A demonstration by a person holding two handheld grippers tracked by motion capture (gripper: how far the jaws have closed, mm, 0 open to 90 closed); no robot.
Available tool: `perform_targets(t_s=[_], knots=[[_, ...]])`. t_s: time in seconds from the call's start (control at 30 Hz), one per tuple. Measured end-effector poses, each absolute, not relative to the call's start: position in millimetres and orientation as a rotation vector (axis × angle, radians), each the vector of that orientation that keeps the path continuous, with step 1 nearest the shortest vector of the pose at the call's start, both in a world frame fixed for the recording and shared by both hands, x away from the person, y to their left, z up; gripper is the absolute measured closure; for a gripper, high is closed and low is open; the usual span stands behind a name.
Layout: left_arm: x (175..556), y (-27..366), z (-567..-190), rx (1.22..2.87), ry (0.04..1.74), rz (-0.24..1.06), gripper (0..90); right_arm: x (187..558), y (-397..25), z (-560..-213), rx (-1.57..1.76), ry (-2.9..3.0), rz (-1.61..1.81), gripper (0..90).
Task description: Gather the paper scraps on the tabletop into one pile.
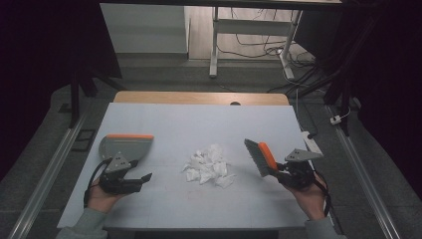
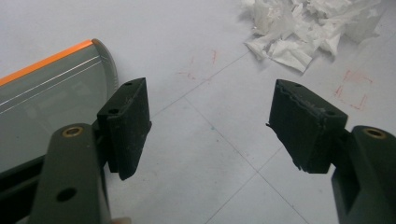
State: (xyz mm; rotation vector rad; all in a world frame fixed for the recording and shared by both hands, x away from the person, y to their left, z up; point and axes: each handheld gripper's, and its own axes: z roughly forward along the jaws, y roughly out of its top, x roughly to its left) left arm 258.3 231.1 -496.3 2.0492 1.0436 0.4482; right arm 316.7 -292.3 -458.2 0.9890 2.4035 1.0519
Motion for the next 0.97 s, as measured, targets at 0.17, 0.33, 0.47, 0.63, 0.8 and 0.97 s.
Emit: perform_targets(t_s=[0.17,0.33,0.47,0.63,0.8,0.97], knots=[[259.2,231.6,-497.4,2.052,1.042,0.444,30.0,318.4,-290.1,-462.5,0.996,2.405,1.044,70.5],[258.4,232.7,-496.5,2.044,1.043,0.446,30.0,317.1,-288.1,-462.1,0.986,2.403,1.049,70.5],[258.4,231.8,-496.3,2.048,1.039,0.447,30.0,316.7,-289.2,-462.0,0.981,2.400,1.046,70.5],[258.5,232.3,-496.7,2.048,1.041,0.445,30.0,316.8,-291.3,-462.4,0.995,2.392,1.047,70.5],[258.1,232.5,-496.5,2.048,1.039,0.446,30.0,316.2,-290.6,-462.5,0.991,2.392,1.044,70.5],[258.4,232.7,-496.6,2.048,1.040,0.445,30.0,315.6,-289.7,-462.0,0.986,2.392,1.048,70.5]])
